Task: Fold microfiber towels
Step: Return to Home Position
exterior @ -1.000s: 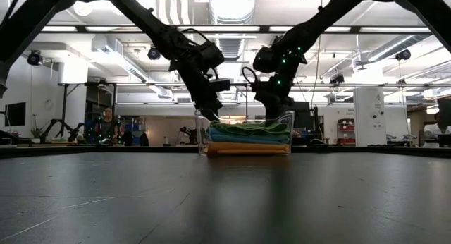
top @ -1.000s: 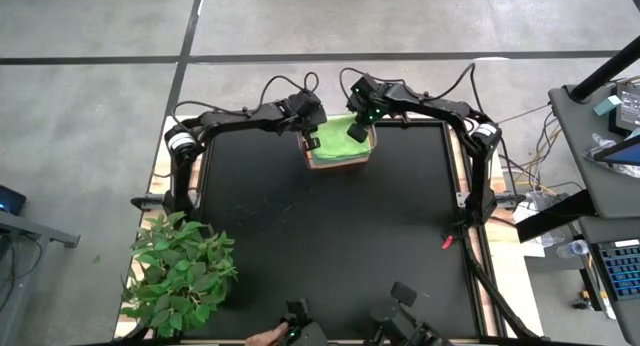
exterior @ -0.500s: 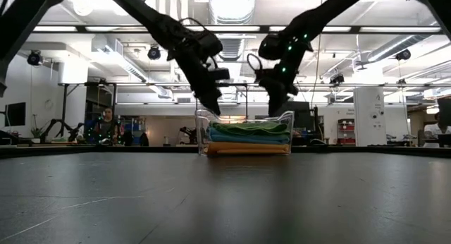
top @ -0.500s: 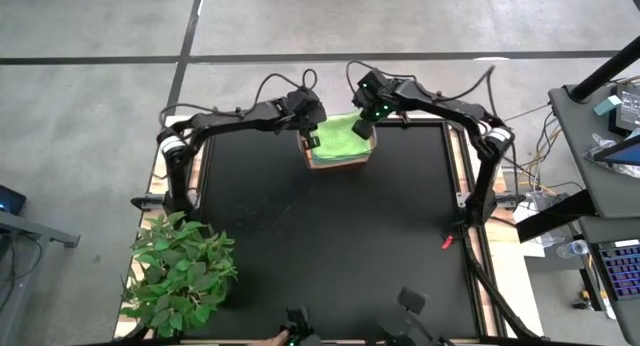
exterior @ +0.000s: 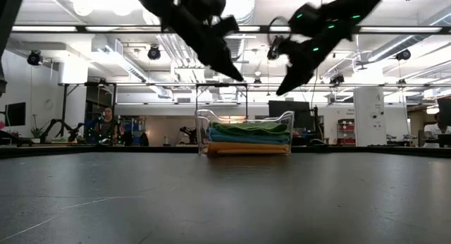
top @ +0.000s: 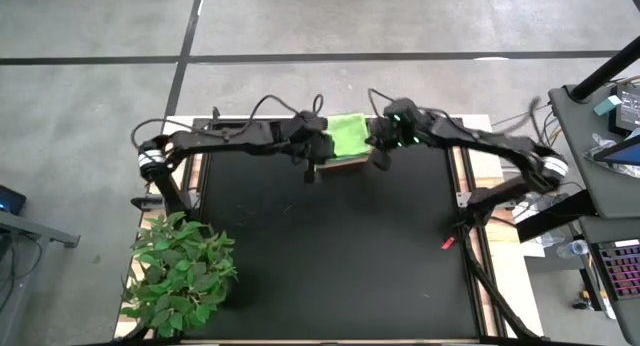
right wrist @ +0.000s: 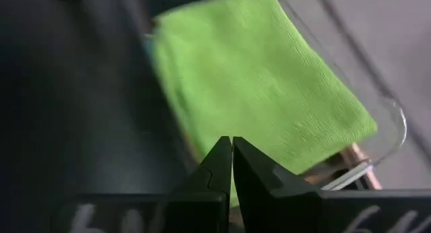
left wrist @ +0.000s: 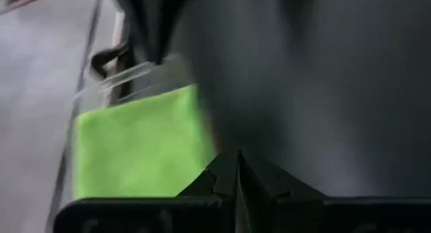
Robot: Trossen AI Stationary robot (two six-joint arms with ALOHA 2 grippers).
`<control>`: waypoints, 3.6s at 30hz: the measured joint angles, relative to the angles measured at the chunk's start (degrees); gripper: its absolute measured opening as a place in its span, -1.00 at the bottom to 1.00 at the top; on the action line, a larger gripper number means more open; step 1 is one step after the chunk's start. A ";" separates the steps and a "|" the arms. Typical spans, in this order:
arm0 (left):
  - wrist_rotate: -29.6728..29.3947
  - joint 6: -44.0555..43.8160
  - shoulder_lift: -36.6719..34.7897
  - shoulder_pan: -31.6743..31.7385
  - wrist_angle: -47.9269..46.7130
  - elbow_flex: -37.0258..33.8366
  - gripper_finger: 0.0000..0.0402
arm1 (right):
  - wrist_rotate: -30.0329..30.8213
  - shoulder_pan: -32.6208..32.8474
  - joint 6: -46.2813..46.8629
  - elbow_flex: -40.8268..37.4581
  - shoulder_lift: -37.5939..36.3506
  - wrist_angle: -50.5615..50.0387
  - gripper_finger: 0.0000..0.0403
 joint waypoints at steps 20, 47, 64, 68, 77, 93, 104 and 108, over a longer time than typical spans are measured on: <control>0.65 -8.82 -30.38 -16.14 28.39 -32.01 -1.00 | -3.11 10.14 -2.13 -44.29 -54.66 26.66 -0.96; -5.66 -11.86 -61.64 -15.66 57.02 -69.40 -1.00 | -18.05 10.11 4.92 -57.69 -75.04 25.68 -0.96; -3.31 -19.05 -59.06 -15.68 63.14 -79.14 -1.00 | -21.86 10.11 11.01 -57.73 -72.06 24.46 -0.96; -3.36 -19.09 -55.52 -15.68 63.37 -79.16 -1.00 | -21.86 10.11 11.00 -57.73 -72.08 24.44 -0.96; -3.45 -19.14 -45.86 -15.68 63.17 -79.22 -1.00 | -21.86 10.11 11.00 -57.75 -72.08 24.36 -0.96; -3.46 -19.11 -26.21 -15.68 63.20 -79.35 -1.00 | -21.84 10.11 10.97 -57.80 -72.06 24.37 -0.96; -3.45 -19.11 -14.15 -15.68 69.05 -79.40 -1.00 | -21.83 10.10 10.97 -57.83 -72.06 24.73 -0.96; -3.45 -19.11 -11.60 -15.68 75.48 -79.20 -1.00 | -21.82 10.11 10.97 -57.84 -72.06 24.85 -0.96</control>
